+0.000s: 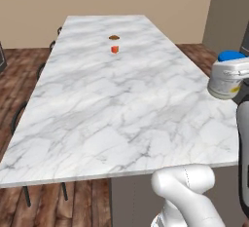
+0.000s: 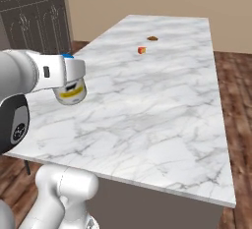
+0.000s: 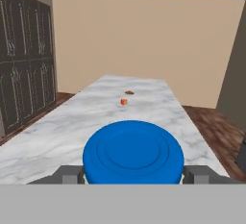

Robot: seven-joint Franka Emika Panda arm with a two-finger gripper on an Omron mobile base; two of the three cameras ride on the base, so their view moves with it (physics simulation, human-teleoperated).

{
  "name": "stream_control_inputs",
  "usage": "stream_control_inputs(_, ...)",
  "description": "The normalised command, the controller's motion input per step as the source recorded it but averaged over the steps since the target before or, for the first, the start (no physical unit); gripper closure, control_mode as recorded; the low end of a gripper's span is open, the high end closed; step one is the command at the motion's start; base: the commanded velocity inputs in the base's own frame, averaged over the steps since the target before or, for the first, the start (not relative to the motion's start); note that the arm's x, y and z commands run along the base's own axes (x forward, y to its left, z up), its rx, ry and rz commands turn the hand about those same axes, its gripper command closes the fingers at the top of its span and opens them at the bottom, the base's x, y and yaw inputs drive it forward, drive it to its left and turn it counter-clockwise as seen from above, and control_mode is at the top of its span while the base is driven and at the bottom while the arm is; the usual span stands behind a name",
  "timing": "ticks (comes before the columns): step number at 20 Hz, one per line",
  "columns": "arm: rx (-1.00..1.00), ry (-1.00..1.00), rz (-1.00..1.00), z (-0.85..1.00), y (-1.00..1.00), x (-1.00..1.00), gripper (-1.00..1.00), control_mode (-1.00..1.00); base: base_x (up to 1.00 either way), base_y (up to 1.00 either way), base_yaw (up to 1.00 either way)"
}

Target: Move the mayonnaise and mustard from the cabinet to the dining counter.

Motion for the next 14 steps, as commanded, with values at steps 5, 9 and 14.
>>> stream_control_inputs(5, 0.00, 0.01, 0.00, -0.31, 0.00, 0.69, 1.00, -1.00, 0.00, 0.00, 0.00)
stream_control_inputs(9, 0.00, 0.00, 0.00, -0.52, 0.00, 0.54, 1.00, -1.00, 0.00, 0.00, 0.00)
stream_control_inputs(14, 0.00, 0.00, 0.02, -0.67, 0.01, 0.54, 1.00, -1.00, 0.00, 0.00, 0.00)
